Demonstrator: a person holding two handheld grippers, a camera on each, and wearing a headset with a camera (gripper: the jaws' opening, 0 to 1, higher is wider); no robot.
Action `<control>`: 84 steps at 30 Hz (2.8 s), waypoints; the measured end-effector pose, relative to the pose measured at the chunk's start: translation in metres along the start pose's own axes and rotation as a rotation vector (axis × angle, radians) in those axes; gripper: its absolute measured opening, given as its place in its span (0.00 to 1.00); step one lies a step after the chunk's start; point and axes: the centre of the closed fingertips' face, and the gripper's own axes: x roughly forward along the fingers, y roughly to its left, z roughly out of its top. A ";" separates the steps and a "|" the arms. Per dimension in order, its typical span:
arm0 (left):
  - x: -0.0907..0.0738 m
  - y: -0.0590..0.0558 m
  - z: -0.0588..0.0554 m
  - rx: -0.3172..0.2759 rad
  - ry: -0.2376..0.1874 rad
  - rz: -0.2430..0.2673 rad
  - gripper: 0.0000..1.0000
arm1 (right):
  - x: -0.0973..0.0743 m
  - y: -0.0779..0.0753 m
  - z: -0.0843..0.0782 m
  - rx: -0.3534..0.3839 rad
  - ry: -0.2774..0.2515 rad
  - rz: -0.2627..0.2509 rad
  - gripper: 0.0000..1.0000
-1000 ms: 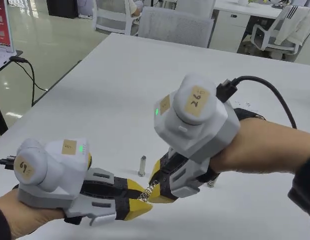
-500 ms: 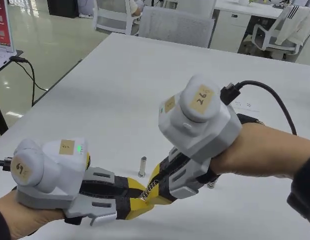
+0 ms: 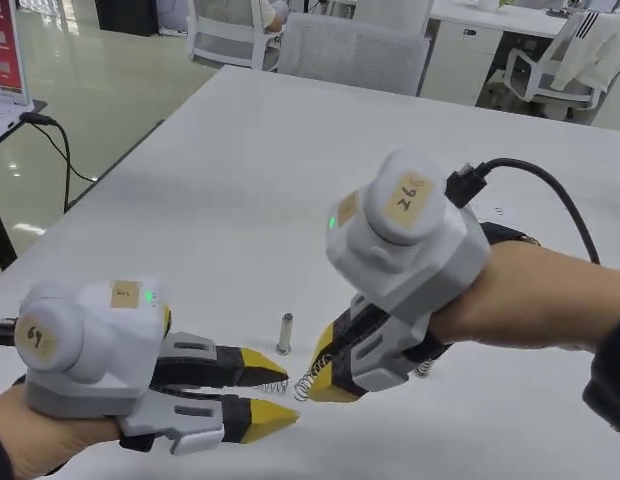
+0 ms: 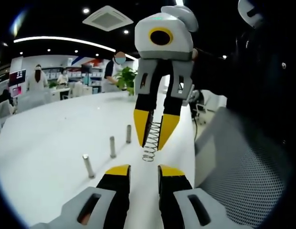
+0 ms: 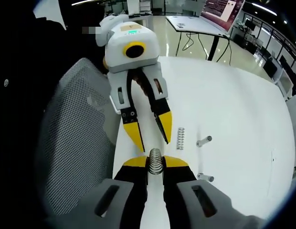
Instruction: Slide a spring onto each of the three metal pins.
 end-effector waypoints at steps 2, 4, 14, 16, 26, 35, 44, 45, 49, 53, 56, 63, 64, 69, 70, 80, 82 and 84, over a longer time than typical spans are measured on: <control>-0.002 0.002 -0.002 -0.006 -0.002 0.014 0.19 | -0.002 -0.003 -0.003 0.004 0.006 -0.008 0.08; -0.004 0.004 -0.002 -0.013 -0.005 0.029 0.21 | -0.004 -0.006 -0.007 0.008 0.016 -0.019 0.08; -0.015 0.012 -0.006 -0.042 -0.019 0.095 0.33 | -0.020 -0.030 -0.029 0.044 0.061 -0.088 0.08; -0.018 0.014 -0.007 -0.048 -0.020 0.106 0.35 | -0.023 -0.035 -0.034 0.050 0.076 -0.102 0.08; -0.025 0.016 -0.011 -0.059 -0.024 0.141 0.42 | -0.028 -0.058 -0.049 0.075 0.123 -0.154 0.08; -0.024 0.012 -0.013 -0.060 -0.022 0.145 0.43 | -0.028 -0.084 -0.054 0.067 0.186 -0.201 0.08; -0.024 0.012 -0.011 -0.059 -0.030 0.152 0.44 | -0.019 -0.091 -0.055 0.055 0.219 -0.192 0.08; -0.023 0.011 -0.011 -0.059 -0.031 0.152 0.44 | -0.018 -0.091 -0.056 0.054 0.221 -0.193 0.08; -0.022 0.009 -0.010 -0.059 -0.032 0.149 0.44 | -0.014 -0.094 -0.057 0.060 0.228 -0.184 0.08; -0.022 0.009 -0.010 -0.063 -0.033 0.149 0.44 | -0.011 -0.096 -0.059 0.062 0.238 -0.183 0.08; -0.021 0.007 -0.011 -0.064 -0.031 0.146 0.44 | -0.009 -0.097 -0.060 0.069 0.240 -0.176 0.08; -0.022 0.008 -0.012 -0.067 -0.028 0.147 0.43 | -0.004 -0.100 -0.062 0.074 0.247 -0.164 0.08; -0.022 0.009 -0.013 -0.067 -0.028 0.147 0.43 | -0.002 -0.101 -0.062 0.073 0.249 -0.162 0.08; -0.023 0.009 -0.013 -0.070 -0.028 0.149 0.43 | 0.004 -0.101 -0.064 0.075 0.264 -0.147 0.08; -0.023 0.009 -0.013 -0.071 -0.029 0.150 0.43 | 0.006 -0.101 -0.065 0.074 0.269 -0.142 0.08; -0.024 0.011 -0.015 -0.072 -0.027 0.154 0.42 | 0.024 -0.101 -0.071 0.078 0.302 -0.107 0.08; -0.024 0.012 -0.015 -0.072 -0.027 0.156 0.42 | 0.028 -0.100 -0.072 0.081 0.304 -0.099 0.08; -0.024 0.012 -0.015 -0.073 -0.028 0.157 0.42 | 0.031 -0.101 -0.074 0.082 0.309 -0.097 0.08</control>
